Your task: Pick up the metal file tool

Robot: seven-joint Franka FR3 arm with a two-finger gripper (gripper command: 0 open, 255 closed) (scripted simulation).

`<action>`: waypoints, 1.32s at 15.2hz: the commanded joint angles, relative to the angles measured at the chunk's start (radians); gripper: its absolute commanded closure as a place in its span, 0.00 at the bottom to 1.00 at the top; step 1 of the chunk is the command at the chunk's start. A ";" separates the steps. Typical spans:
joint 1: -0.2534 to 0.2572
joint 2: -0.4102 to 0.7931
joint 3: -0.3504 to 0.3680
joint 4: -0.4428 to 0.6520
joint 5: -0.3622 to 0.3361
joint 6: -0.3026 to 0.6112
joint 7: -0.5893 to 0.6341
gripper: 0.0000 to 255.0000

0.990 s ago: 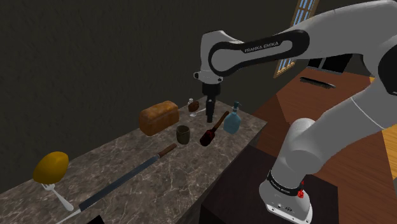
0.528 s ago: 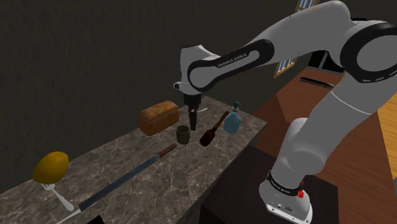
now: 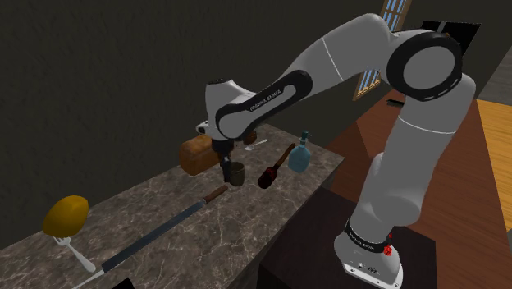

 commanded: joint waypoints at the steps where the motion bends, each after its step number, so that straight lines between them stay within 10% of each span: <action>1: 0.013 0.069 0.012 0.039 -0.019 0.041 -0.028 0.00; 20: 0.162 0.573 0.067 0.408 -0.234 0.240 -0.166 0.00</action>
